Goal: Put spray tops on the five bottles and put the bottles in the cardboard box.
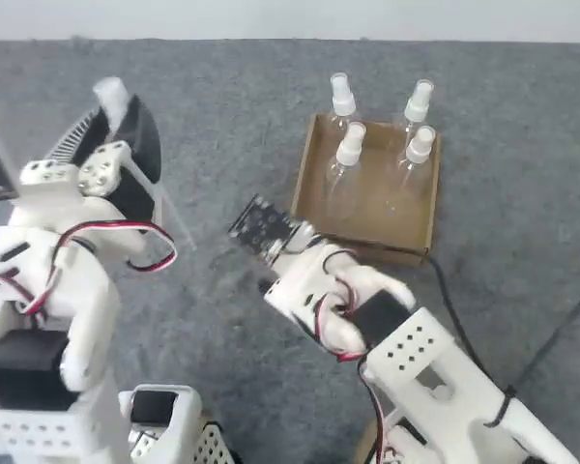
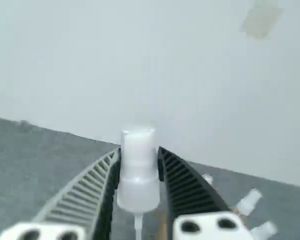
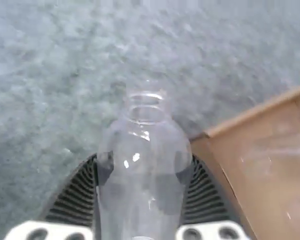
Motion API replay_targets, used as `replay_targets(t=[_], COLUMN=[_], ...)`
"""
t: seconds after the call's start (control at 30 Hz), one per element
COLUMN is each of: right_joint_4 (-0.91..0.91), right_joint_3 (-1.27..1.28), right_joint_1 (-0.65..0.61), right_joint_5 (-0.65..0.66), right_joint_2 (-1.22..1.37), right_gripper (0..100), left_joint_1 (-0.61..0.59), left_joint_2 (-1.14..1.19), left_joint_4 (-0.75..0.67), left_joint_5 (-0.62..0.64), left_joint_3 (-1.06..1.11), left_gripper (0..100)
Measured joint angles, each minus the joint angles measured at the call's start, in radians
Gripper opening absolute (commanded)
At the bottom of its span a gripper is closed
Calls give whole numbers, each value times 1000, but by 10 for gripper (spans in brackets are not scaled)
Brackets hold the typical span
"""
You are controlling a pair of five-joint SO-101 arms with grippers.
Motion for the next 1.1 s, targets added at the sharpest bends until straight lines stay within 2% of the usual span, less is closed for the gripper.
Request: replay_targets(t=[0.23, 0.33, 0.53, 0.67, 1.1], right_joint_4=[-325, -405, -427, -427, -427], right_joint_3=[193, 265, 336, 362, 379], right_joint_1=[-31, -34, -34, -32, -31], right_joint_5=[-55, -68, -98, -106, -110], right_joint_2=[-52, -124, -244, -269, -276], right_gripper=[6, 6, 6, 6, 6], left_joint_1=[3, 6, 101, 121, 230], left_joint_2=[-2, 2, 2, 2, 2], left_joint_4=[-77, -124, -207, -269, -338], left_joint_5=[48, 48, 48, 48, 49], left_joint_3=[51, 120, 206, 258, 493], left_gripper=[10, 10, 10, 10, 10])
